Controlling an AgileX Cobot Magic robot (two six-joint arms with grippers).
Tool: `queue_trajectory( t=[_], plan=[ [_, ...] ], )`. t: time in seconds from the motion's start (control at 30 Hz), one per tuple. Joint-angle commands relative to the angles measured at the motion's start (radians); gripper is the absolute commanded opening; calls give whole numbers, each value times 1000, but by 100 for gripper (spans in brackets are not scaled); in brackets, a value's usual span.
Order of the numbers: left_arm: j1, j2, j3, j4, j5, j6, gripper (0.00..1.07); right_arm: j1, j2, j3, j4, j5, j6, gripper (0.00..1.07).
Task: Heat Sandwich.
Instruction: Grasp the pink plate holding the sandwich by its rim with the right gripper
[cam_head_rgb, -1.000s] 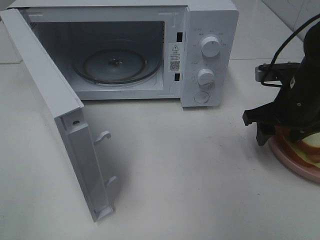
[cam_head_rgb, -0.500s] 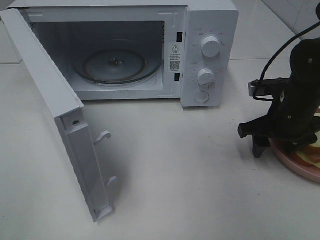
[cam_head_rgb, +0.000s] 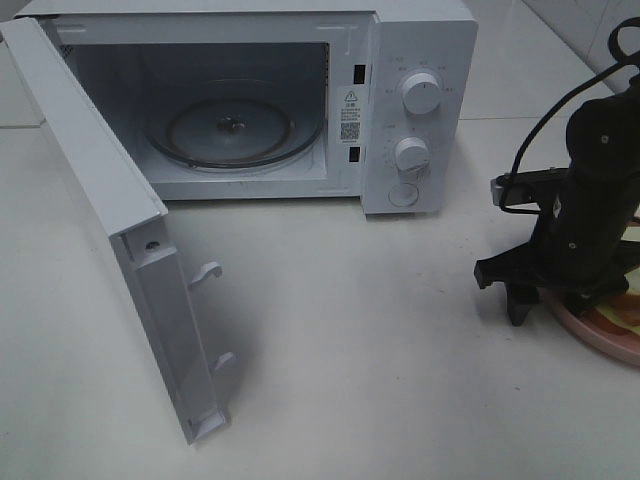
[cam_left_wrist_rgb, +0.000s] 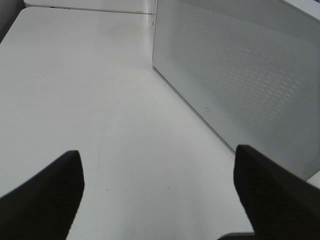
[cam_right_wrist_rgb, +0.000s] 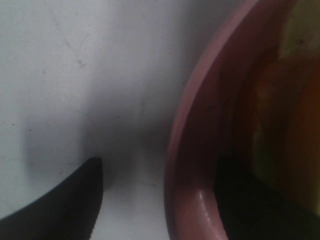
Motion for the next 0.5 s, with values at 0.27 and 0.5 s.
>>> queue_trajectory(
  t=[0.27,0.5],
  plan=[
    [-6,-22,3,-2,-12,0,76,-1,14,3,-41,5,13,25],
    [-6,-22,3,-2,-12,0,76,-1,14,3,-80,5,17,0]
  ],
)
